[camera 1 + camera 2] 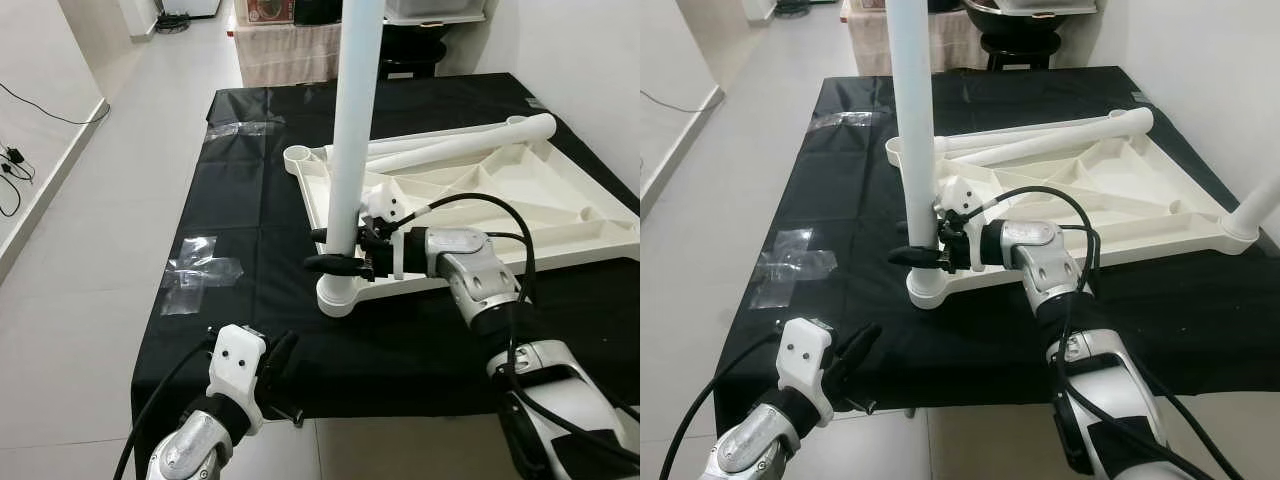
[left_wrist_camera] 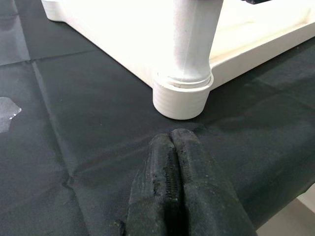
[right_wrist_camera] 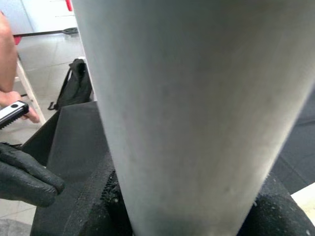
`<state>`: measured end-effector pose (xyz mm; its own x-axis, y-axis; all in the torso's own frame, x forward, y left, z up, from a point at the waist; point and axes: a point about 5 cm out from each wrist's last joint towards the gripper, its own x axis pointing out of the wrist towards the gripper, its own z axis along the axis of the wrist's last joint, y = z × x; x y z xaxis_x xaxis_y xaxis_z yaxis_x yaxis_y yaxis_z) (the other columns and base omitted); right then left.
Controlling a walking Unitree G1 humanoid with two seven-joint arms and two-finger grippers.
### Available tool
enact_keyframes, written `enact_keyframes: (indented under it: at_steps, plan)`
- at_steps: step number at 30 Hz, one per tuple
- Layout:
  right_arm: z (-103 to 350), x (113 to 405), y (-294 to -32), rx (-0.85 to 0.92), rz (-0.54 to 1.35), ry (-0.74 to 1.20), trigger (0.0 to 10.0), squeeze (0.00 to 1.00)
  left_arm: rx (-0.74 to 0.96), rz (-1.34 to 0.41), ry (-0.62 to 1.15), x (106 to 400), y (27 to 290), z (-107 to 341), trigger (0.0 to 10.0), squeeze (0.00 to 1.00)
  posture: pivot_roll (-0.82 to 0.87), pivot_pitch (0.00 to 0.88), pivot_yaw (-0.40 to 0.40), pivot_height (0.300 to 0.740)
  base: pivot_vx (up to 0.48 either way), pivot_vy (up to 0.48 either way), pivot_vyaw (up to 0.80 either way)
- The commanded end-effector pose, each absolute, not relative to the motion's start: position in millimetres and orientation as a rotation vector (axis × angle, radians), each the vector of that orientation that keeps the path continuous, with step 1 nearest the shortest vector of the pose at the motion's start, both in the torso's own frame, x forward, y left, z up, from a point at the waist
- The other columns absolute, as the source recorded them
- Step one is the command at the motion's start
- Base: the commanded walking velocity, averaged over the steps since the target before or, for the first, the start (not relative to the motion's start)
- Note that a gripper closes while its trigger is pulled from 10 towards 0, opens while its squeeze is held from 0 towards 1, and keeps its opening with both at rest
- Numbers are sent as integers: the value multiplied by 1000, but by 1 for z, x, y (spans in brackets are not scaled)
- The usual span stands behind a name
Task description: Building children table
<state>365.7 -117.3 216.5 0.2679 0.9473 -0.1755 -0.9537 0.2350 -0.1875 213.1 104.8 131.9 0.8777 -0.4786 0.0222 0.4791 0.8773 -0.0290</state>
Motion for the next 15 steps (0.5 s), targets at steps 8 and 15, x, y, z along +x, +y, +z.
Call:
enact_keyframes:
  at_steps: [8,15]
  plan:
    - [208,363,-136,-239,1128,-23,0,0,-44,-513,-11,210,104,133,10000,0,59,177,4,740,0,0,0]
    - [150,309,-105,-136,444,74,0,0,-40,-517,-4,209,109,133,10000,0,47,180,21,740,0,0,0]
